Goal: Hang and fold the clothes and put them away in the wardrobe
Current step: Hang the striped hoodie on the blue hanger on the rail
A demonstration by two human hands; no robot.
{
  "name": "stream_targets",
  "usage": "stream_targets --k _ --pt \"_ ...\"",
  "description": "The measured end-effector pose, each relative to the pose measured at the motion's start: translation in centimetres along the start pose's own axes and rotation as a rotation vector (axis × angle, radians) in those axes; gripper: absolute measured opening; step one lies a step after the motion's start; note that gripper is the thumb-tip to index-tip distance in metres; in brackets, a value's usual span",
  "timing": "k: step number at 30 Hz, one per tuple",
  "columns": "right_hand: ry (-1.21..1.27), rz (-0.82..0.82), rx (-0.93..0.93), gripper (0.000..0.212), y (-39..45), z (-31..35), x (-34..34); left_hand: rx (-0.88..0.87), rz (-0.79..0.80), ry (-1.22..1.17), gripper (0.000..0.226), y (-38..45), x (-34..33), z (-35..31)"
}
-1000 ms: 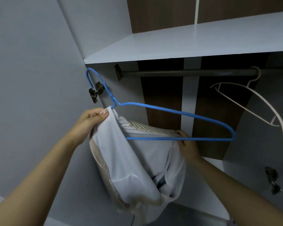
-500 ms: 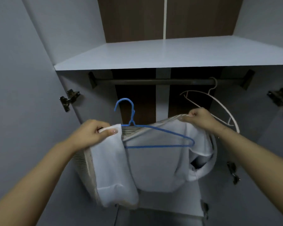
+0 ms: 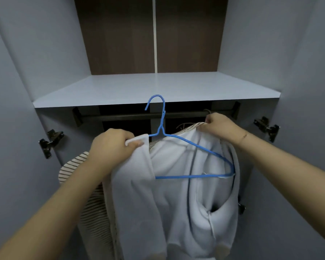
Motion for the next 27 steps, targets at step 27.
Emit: stream_targets --k 27 --pt "0.349 0.049 0.562 0.007 -5.8 10.7 2.2 0.016 -0.098 -0.769 0.020 6.1 5.8 4.3"
Point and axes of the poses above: each hand's wrist, its own y-axis towards the middle knuckle, its own x-axis out of the back of the hand, z = x × y, the point moved 8 cm from there along y, towards the middle knuckle, and after that the axes turned 14 degrees about y, right-handed, at the moved point
